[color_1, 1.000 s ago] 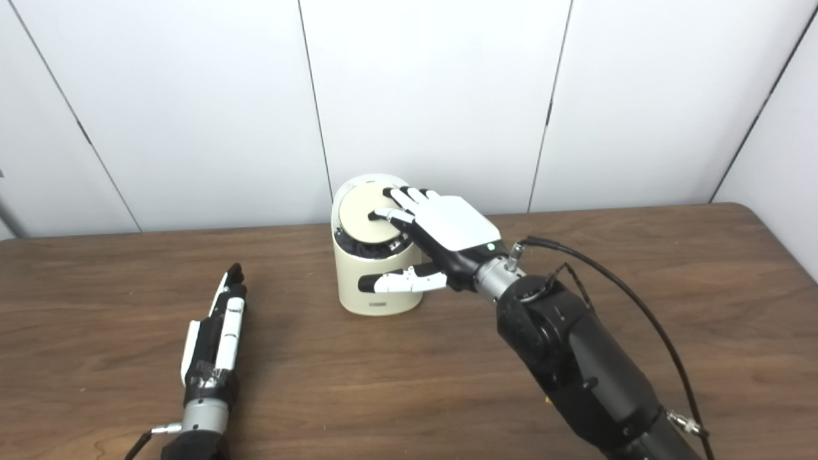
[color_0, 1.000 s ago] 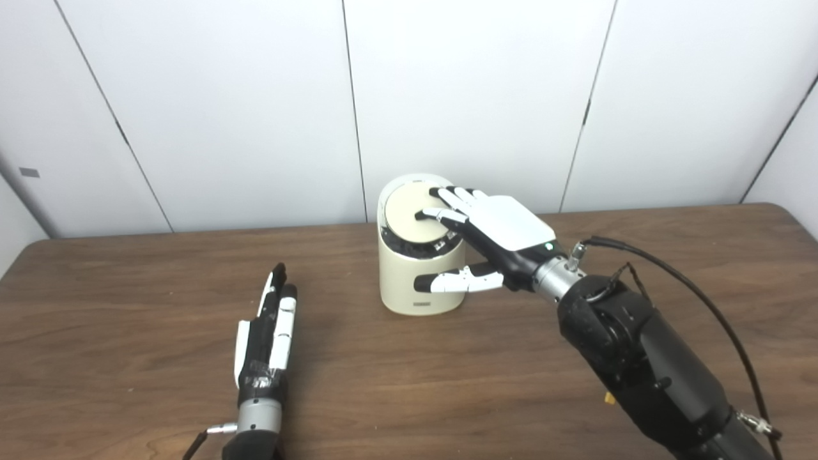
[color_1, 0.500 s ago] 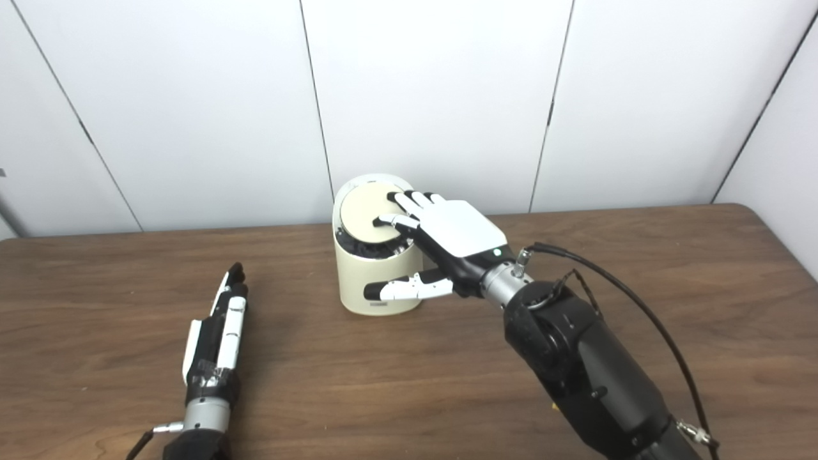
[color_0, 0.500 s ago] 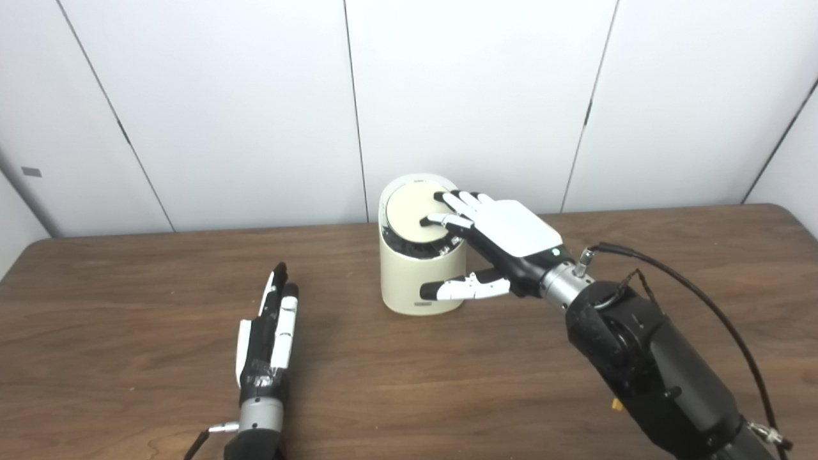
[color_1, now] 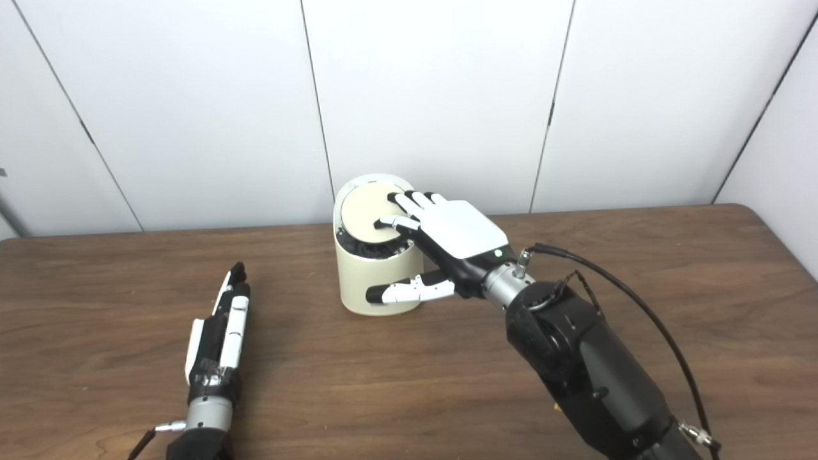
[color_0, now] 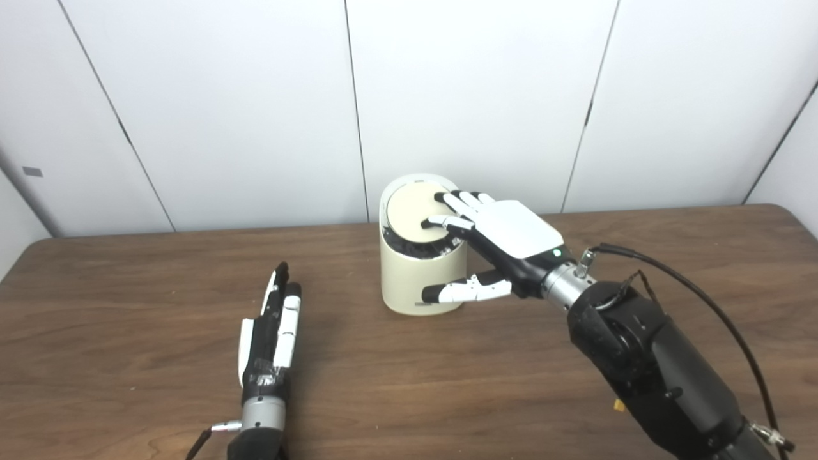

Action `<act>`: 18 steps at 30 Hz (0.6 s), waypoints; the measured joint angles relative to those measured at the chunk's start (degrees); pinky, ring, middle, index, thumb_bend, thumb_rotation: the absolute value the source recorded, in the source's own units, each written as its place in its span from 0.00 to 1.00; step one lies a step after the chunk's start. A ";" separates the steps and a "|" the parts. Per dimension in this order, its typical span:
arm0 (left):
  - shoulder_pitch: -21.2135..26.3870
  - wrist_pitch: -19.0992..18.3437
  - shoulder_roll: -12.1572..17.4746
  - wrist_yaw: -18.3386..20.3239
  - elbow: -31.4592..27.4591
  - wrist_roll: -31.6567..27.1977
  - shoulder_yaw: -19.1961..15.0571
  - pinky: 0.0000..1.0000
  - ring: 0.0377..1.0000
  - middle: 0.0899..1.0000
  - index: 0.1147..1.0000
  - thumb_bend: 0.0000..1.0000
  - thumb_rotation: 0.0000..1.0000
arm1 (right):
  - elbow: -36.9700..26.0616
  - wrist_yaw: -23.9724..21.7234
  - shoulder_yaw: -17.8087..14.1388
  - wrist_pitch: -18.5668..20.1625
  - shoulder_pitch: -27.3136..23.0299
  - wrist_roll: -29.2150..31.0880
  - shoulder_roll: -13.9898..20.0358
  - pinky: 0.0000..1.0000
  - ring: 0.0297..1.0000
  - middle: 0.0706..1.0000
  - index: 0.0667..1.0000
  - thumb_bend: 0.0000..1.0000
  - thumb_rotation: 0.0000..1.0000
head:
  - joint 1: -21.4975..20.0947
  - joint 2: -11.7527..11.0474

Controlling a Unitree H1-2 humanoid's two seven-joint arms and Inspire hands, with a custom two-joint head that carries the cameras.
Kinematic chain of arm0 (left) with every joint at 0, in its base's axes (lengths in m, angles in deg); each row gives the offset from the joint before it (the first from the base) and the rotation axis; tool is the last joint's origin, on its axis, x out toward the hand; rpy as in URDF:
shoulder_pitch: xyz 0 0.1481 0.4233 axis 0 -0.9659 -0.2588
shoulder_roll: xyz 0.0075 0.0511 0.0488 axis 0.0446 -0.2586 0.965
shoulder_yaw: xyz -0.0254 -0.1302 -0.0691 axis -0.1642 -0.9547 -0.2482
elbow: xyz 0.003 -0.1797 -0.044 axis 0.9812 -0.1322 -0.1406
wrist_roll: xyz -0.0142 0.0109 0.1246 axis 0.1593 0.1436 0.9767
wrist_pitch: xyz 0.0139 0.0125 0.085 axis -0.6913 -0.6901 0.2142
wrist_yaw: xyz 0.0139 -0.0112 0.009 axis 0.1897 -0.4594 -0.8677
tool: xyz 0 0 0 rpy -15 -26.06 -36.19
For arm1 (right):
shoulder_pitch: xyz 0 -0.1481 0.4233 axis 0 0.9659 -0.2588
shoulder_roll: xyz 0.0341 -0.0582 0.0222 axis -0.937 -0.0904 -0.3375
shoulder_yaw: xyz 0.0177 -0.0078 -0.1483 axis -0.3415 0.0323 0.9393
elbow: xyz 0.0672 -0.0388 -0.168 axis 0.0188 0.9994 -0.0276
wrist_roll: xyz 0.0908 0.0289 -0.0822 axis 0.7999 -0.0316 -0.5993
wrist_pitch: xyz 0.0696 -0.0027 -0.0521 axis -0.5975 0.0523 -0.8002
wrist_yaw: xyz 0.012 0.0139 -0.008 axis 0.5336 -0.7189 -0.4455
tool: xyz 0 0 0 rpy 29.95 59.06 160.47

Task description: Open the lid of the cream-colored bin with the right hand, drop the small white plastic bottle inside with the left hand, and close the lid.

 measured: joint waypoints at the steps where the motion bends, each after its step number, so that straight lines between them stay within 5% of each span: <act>1: 0.01 -0.05 -0.02 0.00 0.00 0.00 0.00 1.00 1.00 1.00 1.00 0.56 0.89 | 0.00 -0.01 -0.08 0.06 -0.08 0.04 -0.07 1.00 1.00 1.00 0.74 0.60 0.99 | 0.09 0.09; 8: 0.18 0.08 -0.14 -0.01 0.01 -0.04 -0.05 1.00 1.00 1.00 1.00 0.55 0.89 | 0.27 -1.37 -0.40 0.81 -1.75 0.11 -0.46 1.00 1.00 1.00 0.69 0.63 1.00 | 0.09 -0.09; 18: 0.20 0.27 -0.15 -0.02 0.20 0.14 -0.08 1.00 1.00 1.00 1.00 0.56 0.90 | -0.52 -3.50 -0.73 2.00 -1.31 0.85 -0.48 1.00 1.00 1.00 0.82 0.63 1.00 | 0.00 -0.62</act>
